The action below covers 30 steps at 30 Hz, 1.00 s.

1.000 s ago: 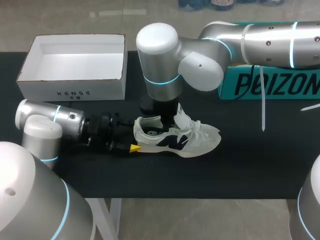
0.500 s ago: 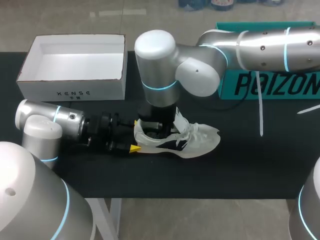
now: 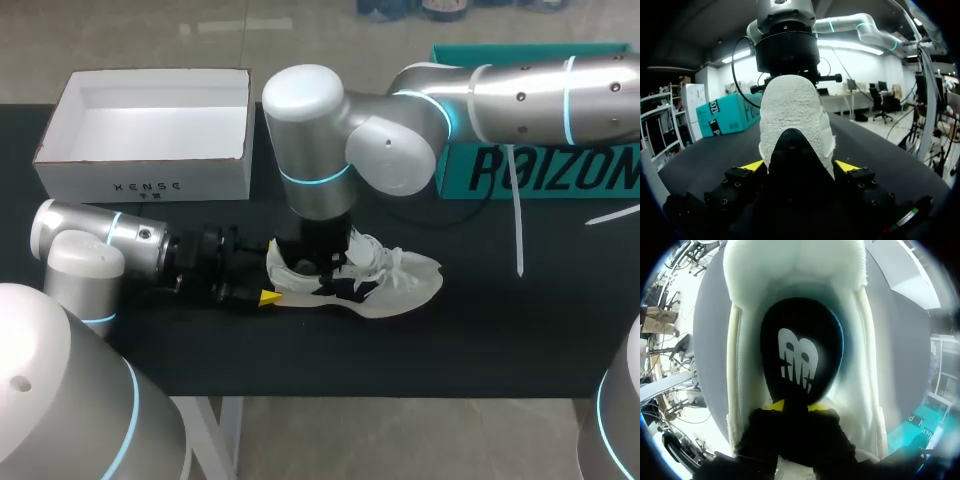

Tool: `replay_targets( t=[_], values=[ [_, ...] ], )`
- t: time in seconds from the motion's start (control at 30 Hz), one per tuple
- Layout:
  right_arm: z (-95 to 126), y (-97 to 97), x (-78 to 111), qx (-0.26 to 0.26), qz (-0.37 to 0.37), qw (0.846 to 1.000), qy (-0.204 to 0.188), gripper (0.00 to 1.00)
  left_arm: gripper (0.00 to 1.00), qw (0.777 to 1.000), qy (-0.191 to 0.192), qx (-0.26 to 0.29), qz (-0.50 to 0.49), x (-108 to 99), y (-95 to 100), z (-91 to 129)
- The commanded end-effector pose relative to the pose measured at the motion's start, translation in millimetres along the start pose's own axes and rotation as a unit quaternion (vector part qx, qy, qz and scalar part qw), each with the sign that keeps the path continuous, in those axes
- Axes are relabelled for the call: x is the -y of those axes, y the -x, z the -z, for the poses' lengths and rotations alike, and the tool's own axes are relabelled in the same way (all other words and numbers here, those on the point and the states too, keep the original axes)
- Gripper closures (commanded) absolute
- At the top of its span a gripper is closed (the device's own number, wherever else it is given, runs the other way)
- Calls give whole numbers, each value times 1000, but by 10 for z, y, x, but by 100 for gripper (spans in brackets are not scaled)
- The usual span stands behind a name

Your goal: Take the shoe out of the shoebox, open the shoe tongue, remove and reinsert the insole, then place the shoe into the shoebox

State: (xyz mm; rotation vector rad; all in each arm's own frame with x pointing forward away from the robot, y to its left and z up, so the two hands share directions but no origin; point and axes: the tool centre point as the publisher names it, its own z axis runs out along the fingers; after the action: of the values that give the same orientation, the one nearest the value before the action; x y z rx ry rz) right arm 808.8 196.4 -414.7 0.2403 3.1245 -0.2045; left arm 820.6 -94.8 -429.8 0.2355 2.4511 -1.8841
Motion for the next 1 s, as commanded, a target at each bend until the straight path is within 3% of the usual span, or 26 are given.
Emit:
replay_targets(
  t=[0.03,0.47,1.0],
  values=[
    [-248,-99,24,1,0,1000,0,100,100,1000,1,1,0,0,-2,-5],
    [11,-56,107,5,-11,1000,12,100,100,1000,1,1,0,0,-2,-5],
    [328,193,180,31,-36,998,36,100,100,1000,1,1,0,0,-2,-5]
  ],
)
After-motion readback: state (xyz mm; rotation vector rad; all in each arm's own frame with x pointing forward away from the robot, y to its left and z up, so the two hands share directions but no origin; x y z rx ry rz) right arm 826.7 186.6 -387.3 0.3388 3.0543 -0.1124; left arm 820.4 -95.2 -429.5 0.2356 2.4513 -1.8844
